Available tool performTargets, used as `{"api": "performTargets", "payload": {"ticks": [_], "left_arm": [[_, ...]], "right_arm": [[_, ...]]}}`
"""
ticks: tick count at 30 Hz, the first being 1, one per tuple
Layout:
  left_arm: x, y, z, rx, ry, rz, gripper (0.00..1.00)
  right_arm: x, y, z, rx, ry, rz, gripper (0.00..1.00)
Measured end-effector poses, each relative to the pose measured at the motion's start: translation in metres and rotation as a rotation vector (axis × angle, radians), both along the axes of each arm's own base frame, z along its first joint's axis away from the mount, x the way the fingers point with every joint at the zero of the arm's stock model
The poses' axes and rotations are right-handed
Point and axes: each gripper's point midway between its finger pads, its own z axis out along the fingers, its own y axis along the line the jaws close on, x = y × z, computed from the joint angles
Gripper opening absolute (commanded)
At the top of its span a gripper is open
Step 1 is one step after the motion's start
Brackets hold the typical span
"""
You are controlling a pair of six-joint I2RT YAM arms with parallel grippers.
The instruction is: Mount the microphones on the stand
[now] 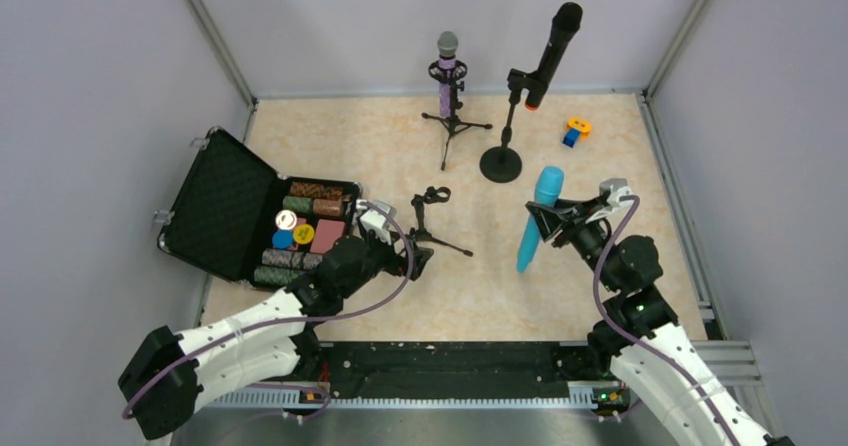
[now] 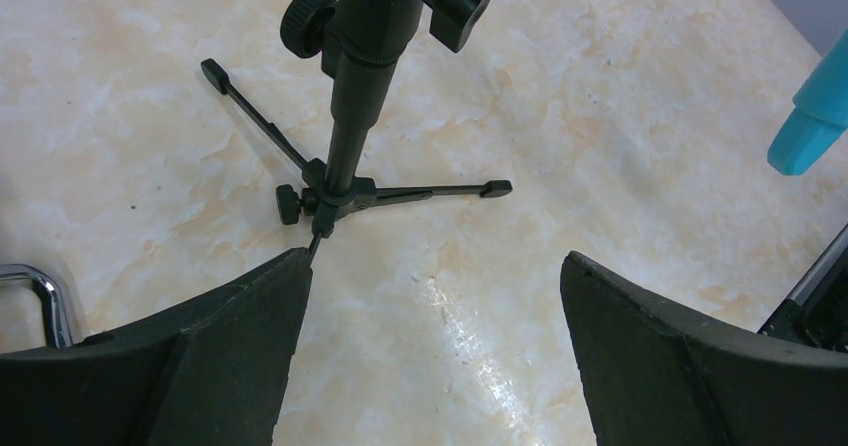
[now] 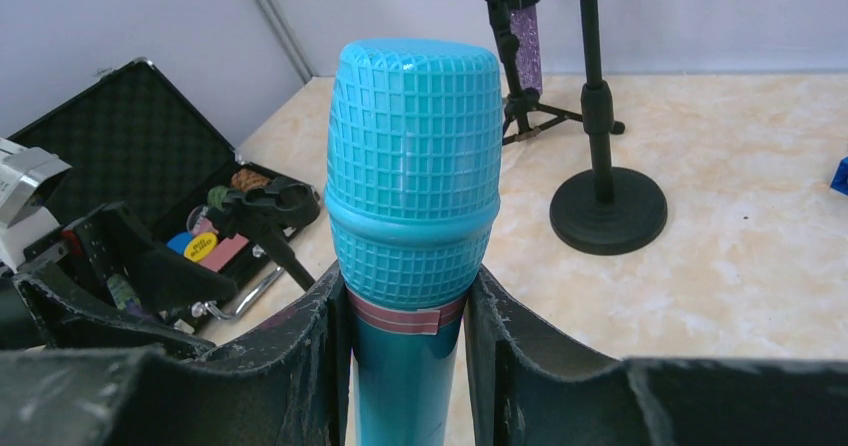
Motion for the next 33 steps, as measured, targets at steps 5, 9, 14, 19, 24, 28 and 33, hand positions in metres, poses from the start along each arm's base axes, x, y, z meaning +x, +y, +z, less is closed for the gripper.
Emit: {"api": "performTargets", "payload": {"ticks": [5, 9, 14, 19, 24, 28, 33], "left_arm": [[0.000, -0.004, -0.004, -0.008, 0.024, -0.008, 0.99], [0.000, -0.010, -0.002, -0.007, 0.028, -0.030, 0.99], [-0.001, -0.015, 0.007, -0.001, 0.000, -0.067, 0.99], [-0.001, -0.013, 0.010, 0.016, -0.027, -0.076, 0.99], [0.002, -0.007, 0.017, 0.022, -0.064, -0.051, 0.99], [0.008, 0.001, 0.016, 0.048, -0.074, -0.003, 0.99], [0.014, 0.011, 0.010, 0.096, -0.061, 0.054, 0.99]], "right_arm": [[0.000, -0.001, 0.003, 0.006, -0.012, -0.003, 0.00], [0.002, 0.001, -0.002, -0.001, 0.007, 0.003, 0.00], [0.003, 0.005, -0.008, 0.004, 0.040, 0.017, 0.00], [0.002, 0.007, -0.009, 0.010, 0.050, 0.027, 0.00], [0.002, 0.008, -0.010, 0.013, 0.052, 0.033, 0.00], [0.003, 0.010, -0.013, 0.014, 0.068, 0.040, 0.00], [0.005, 0.012, -0.019, 0.013, 0.084, 0.043, 0.00]]}}
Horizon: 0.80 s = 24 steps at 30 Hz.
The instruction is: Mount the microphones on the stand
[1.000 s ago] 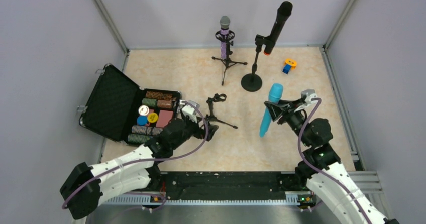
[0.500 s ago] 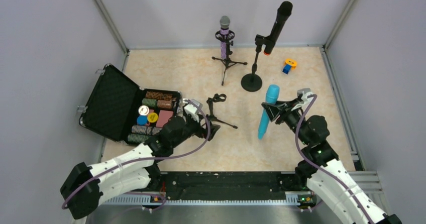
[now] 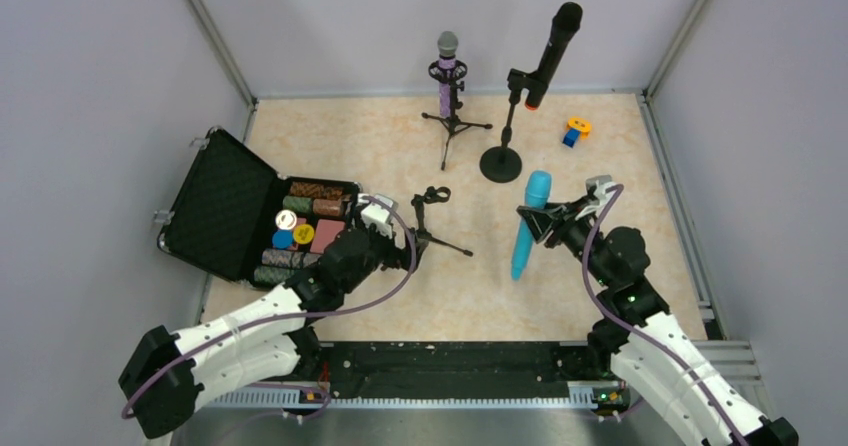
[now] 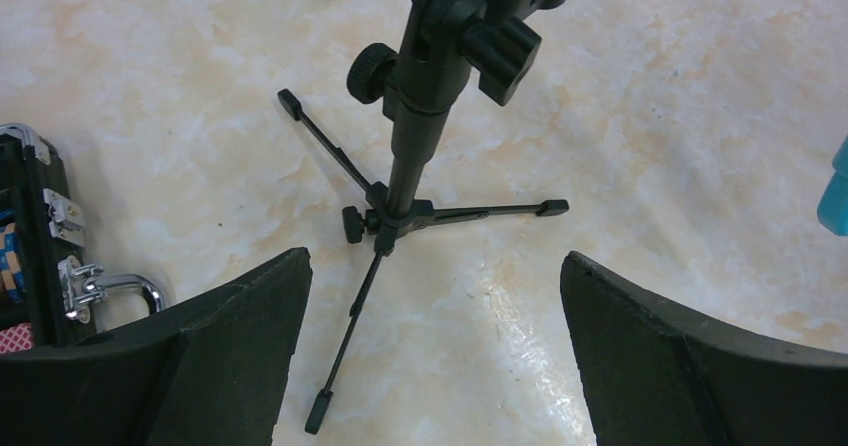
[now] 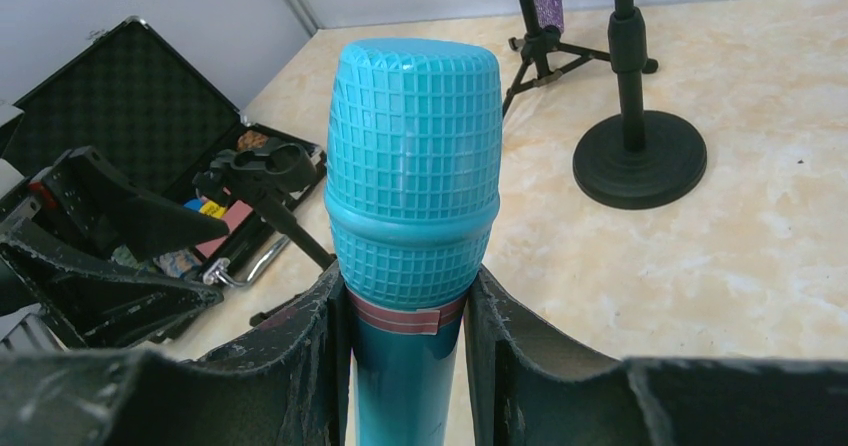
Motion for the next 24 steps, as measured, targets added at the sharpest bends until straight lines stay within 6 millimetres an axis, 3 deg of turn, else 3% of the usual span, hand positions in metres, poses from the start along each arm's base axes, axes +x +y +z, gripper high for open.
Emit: {"api": "performTargets", "payload": {"ticks": [5, 16, 24], "left_arm": [[0.006, 0.003, -0.001, 0.040, 0.011, 0.033, 0.99], [0.011, 0.008, 0.008, 0.121, -0.038, -0.001, 0.92], [0.017, -0.001, 0.023, 0.158, -0.094, -0.072, 0.90]], "right_arm": [[0.001, 0.001, -0.013, -0.006, 0.028, -0.001, 0.00], [0.007, 0.005, -0.018, -0.004, 0.042, 0.009, 0.00], [0.007, 0.008, -0.018, 0.001, 0.047, 0.021, 0.00]]}}
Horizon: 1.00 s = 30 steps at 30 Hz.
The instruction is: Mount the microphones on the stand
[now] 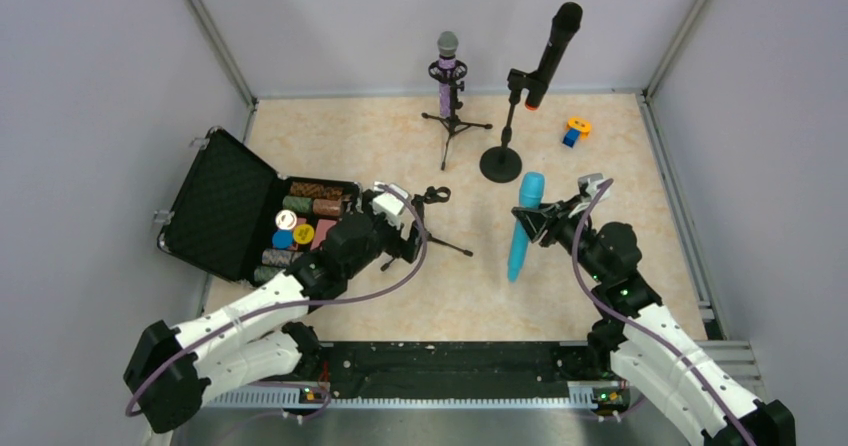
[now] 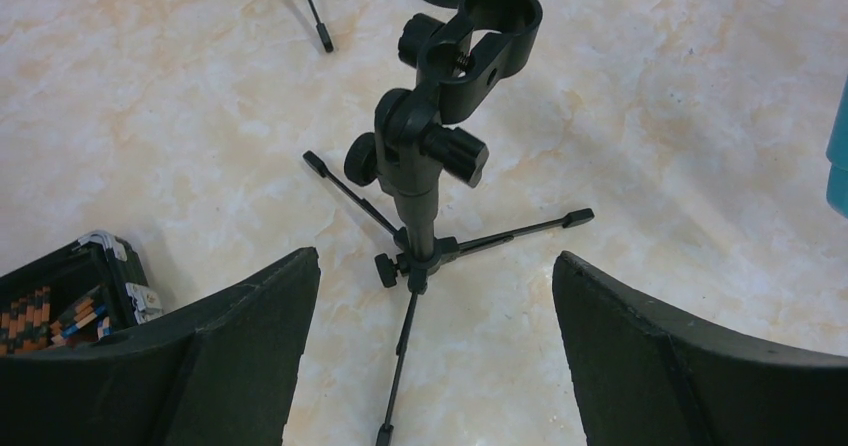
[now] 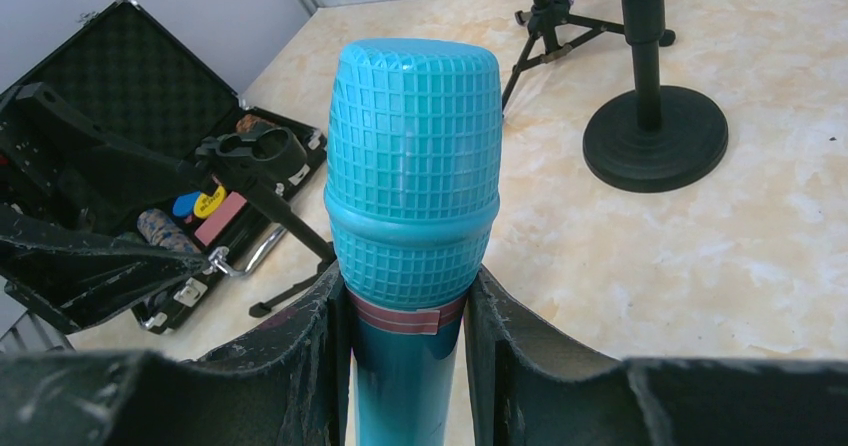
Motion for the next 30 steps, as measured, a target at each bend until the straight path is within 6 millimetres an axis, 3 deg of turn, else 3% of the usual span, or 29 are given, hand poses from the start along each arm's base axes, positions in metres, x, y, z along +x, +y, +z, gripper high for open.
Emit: {"api": "performTargets", "payload": {"ticks": [11, 16, 21, 30], "left_arm": [[0.024, -0.018, -0.008, 0.067, -0.031, -0.065, 0.79], [0.031, -0.025, -0.010, 0.072, -0.039, -0.098, 0.65], [0.033, -0.027, -0.008, 0.070, -0.056, -0.124, 0.44], [0.027, -0.037, -0.002, 0.054, -0.081, -0.199, 0.33]], "right_arm": [[-0.002, -0.001, 0.001, 0.006, -0.006, 0.000, 0.00], [-0.002, 0.000, 0.001, 0.006, -0.006, 0.003, 0.00], [-0.002, 0.000, 0.001, 0.006, -0.005, 0.003, 0.00], [-0.002, 0.000, 0.001, 0.005, -0.005, 0.003, 0.00]]}}
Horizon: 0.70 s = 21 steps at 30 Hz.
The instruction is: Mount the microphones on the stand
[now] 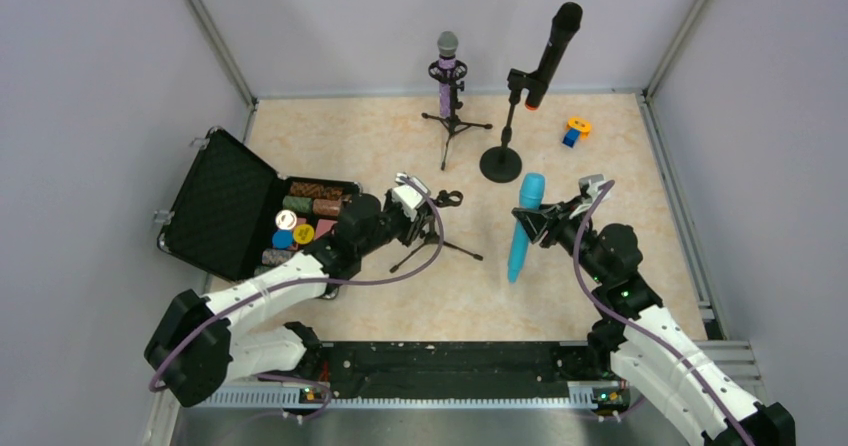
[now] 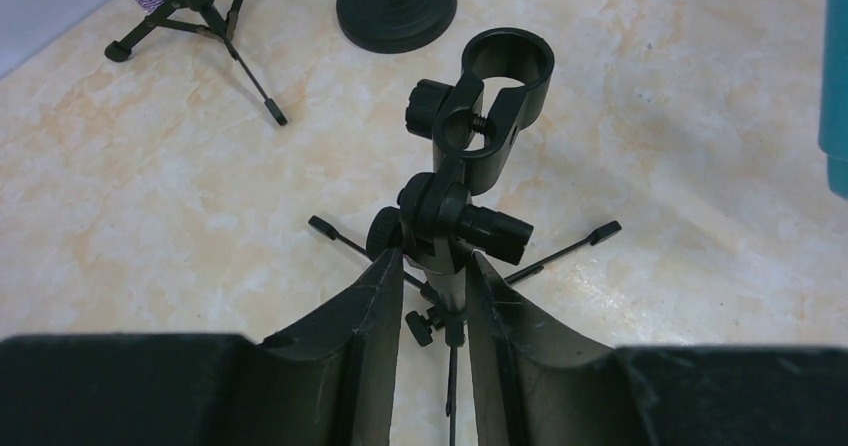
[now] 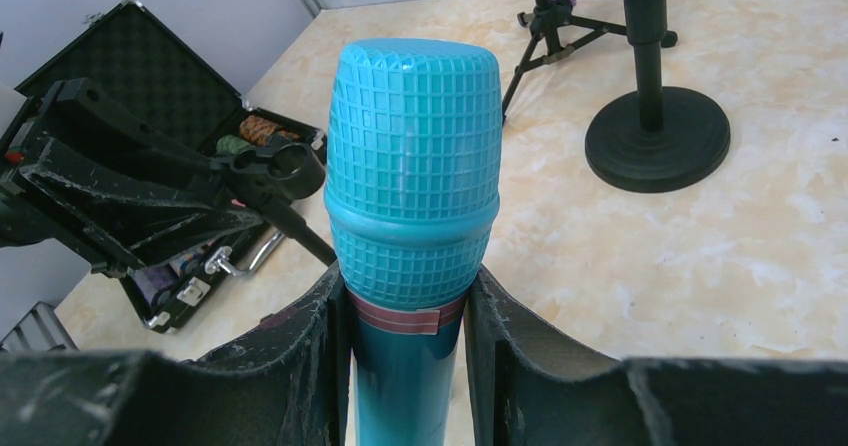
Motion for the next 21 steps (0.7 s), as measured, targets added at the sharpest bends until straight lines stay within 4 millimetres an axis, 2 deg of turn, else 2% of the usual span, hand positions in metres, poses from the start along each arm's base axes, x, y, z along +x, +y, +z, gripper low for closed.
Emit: {"api": "performTargets", "payload": {"ticks": [9, 12, 17, 19, 21], "left_arm": [[-0.019, -0.014, 0.007, -0.032, 0.005, -0.132, 0.32], [-0.027, -0.019, 0.007, -0.042, 0.019, -0.181, 0.27], [-0.040, -0.026, 0.005, -0.063, 0.063, -0.247, 0.25], [-0.043, -0.029, 0.003, -0.071, 0.084, -0.265, 0.28], [-0.044, -0.031, 0.002, -0.075, 0.100, -0.275, 0.39]], "right_arm": [[0.000, 0.000, 0.000, 0.001, -0.001, 0.000, 0.00], [-0.002, -0.001, 0.003, 0.005, -0.010, 0.000, 0.00], [-0.005, -0.002, 0.012, 0.017, -0.039, 0.000, 0.00], [-0.005, -0.002, 0.013, 0.019, -0.042, 0.000, 0.00], [-0.005, -0.002, 0.013, 0.019, -0.041, 0.000, 0.00]]}}
